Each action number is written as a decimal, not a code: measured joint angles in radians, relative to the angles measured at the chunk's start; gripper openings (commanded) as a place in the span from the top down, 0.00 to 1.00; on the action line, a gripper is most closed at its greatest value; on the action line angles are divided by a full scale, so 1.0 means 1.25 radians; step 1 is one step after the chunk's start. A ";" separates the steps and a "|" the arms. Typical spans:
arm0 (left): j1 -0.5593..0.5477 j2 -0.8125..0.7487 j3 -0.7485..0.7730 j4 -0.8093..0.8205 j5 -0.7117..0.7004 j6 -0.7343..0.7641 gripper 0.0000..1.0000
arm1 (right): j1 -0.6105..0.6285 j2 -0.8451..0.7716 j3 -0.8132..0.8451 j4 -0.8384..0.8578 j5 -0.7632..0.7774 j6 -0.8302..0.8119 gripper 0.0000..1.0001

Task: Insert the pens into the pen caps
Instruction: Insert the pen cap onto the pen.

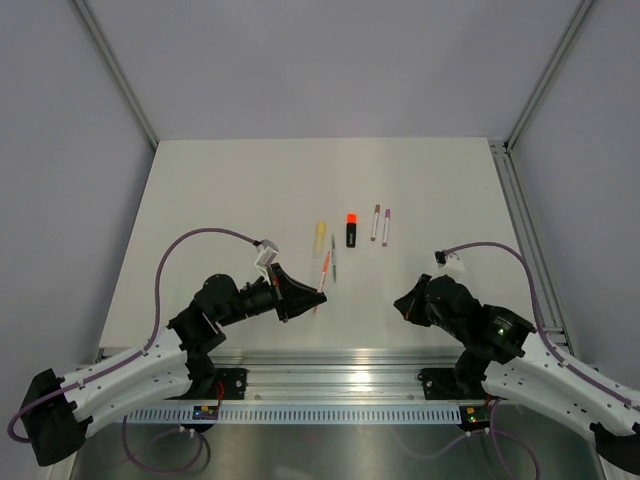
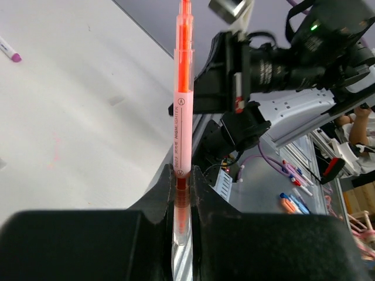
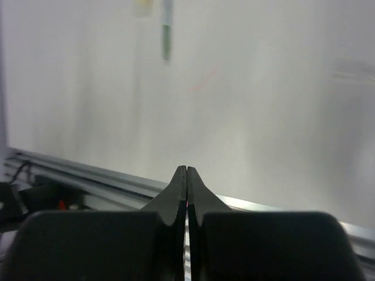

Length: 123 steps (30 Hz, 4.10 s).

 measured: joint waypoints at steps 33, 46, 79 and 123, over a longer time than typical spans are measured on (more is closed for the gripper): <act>-0.001 -0.126 -0.049 0.012 0.003 0.027 1.00 | -0.370 0.415 -0.045 0.084 0.043 0.068 0.48; -0.022 -0.161 -0.053 0.047 0.042 -0.004 1.00 | -0.373 0.512 -0.018 0.080 0.052 0.099 0.57; -0.040 -0.163 -0.059 0.059 0.049 -0.006 1.00 | -0.381 0.603 0.056 0.060 0.077 0.085 0.55; -0.044 -0.161 -0.065 0.059 0.048 -0.007 1.00 | -0.382 0.709 0.125 0.022 0.026 -0.027 0.72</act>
